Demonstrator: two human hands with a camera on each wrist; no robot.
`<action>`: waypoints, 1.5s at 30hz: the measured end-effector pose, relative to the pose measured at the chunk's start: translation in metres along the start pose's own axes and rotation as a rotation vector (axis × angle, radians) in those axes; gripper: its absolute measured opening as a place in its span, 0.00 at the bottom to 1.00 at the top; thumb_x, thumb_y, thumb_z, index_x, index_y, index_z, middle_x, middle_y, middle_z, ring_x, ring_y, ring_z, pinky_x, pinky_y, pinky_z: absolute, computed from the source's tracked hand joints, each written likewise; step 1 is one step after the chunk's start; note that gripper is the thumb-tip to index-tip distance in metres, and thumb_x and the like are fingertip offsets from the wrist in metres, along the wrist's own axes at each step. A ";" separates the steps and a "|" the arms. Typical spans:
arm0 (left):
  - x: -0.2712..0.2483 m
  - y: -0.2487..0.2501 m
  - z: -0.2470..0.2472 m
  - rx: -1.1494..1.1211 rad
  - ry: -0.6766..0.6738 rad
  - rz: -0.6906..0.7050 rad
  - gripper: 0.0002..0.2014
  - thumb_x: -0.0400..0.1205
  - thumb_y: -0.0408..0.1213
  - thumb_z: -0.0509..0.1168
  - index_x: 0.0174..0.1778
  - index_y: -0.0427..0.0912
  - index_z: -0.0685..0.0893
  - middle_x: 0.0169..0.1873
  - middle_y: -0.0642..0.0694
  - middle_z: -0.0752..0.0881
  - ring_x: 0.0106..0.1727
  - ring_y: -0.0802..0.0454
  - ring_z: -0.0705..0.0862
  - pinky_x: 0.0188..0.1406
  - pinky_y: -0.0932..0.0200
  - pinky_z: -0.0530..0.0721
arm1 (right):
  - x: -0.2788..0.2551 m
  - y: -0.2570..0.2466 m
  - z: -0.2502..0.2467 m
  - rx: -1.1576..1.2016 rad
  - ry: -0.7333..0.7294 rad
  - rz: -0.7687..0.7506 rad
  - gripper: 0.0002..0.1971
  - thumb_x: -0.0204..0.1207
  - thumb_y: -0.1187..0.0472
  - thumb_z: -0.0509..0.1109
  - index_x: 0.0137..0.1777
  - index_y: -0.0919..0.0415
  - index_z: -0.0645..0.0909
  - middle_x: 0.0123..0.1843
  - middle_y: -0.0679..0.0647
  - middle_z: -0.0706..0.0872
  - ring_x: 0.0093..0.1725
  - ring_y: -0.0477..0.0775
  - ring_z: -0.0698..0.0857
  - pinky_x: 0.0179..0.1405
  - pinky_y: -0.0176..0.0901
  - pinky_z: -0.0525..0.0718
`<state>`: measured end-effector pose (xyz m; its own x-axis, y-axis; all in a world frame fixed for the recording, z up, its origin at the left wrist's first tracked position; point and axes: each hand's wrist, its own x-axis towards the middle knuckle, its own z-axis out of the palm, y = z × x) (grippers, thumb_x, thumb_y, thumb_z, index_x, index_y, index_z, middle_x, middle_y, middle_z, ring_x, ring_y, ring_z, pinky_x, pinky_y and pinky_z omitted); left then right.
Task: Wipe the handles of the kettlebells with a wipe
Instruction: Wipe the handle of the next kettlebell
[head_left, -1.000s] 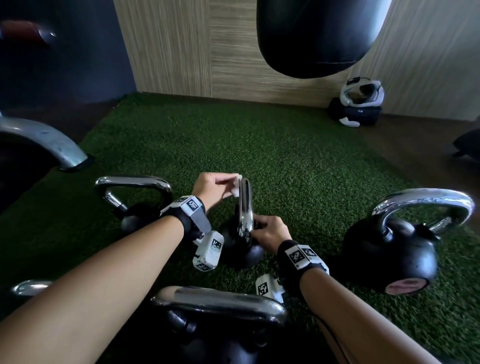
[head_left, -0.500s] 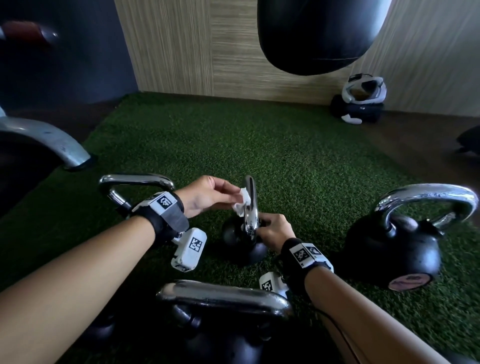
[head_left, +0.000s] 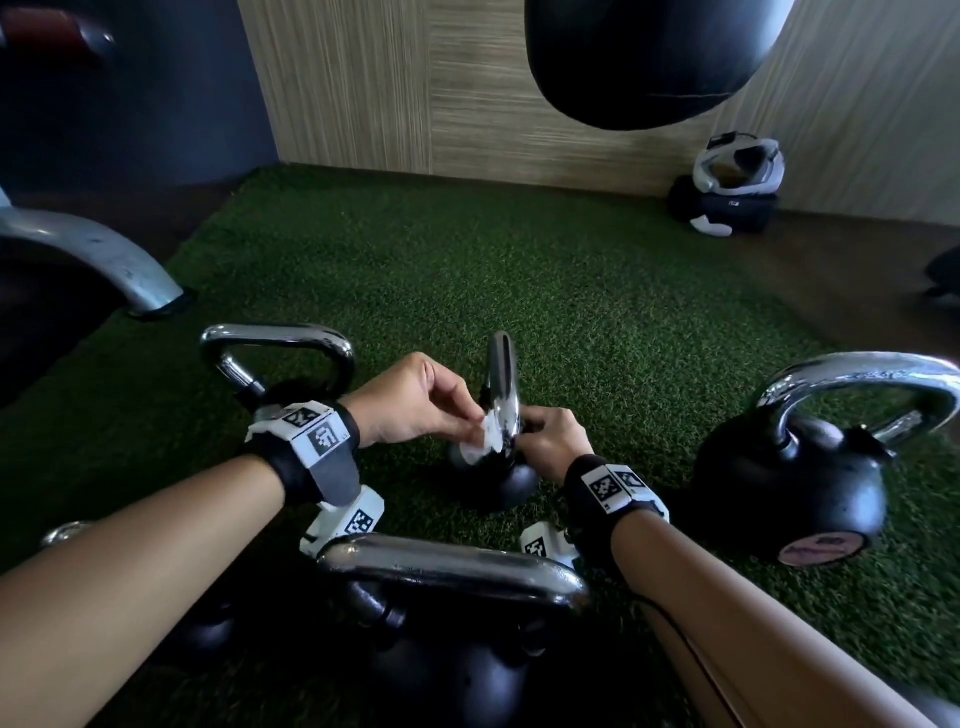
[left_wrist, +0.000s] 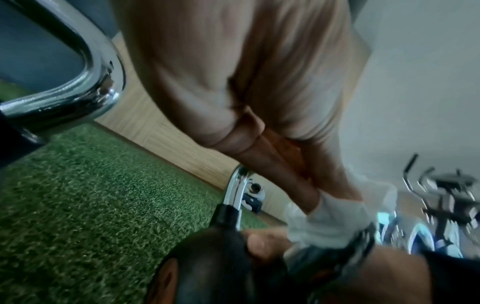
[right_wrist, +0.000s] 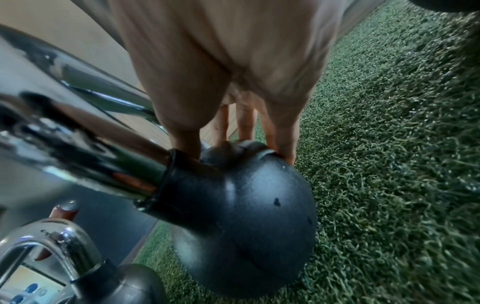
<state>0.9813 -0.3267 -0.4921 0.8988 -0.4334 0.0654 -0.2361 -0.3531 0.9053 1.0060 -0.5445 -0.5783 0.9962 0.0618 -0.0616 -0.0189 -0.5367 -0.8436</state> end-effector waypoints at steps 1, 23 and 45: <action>-0.002 -0.002 0.002 0.050 -0.018 0.019 0.09 0.67 0.30 0.86 0.37 0.47 0.95 0.40 0.47 0.96 0.45 0.53 0.94 0.54 0.58 0.92 | 0.002 0.000 0.000 -0.004 -0.004 0.003 0.16 0.67 0.54 0.84 0.56 0.49 0.94 0.46 0.49 0.95 0.44 0.47 0.89 0.44 0.38 0.82; -0.011 -0.004 -0.011 0.306 0.187 -0.030 0.10 0.69 0.36 0.87 0.38 0.54 0.94 0.38 0.58 0.95 0.42 0.66 0.92 0.49 0.67 0.87 | 0.004 -0.055 -0.055 -0.184 0.011 0.029 0.06 0.76 0.58 0.81 0.52 0.50 0.93 0.49 0.47 0.94 0.42 0.44 0.90 0.49 0.43 0.92; 0.019 0.038 -0.023 0.661 -0.026 -0.368 0.33 0.76 0.39 0.82 0.76 0.49 0.76 0.68 0.49 0.86 0.67 0.48 0.87 0.70 0.46 0.86 | -0.016 -0.095 -0.077 0.562 0.124 -0.007 0.08 0.72 0.73 0.81 0.50 0.67 0.90 0.48 0.61 0.93 0.42 0.55 0.95 0.40 0.44 0.94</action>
<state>0.9980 -0.3296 -0.4473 0.9555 -0.2077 -0.2094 -0.1021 -0.8991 0.4257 0.9989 -0.5594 -0.4557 0.9984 -0.0533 -0.0210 -0.0213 -0.0044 -0.9998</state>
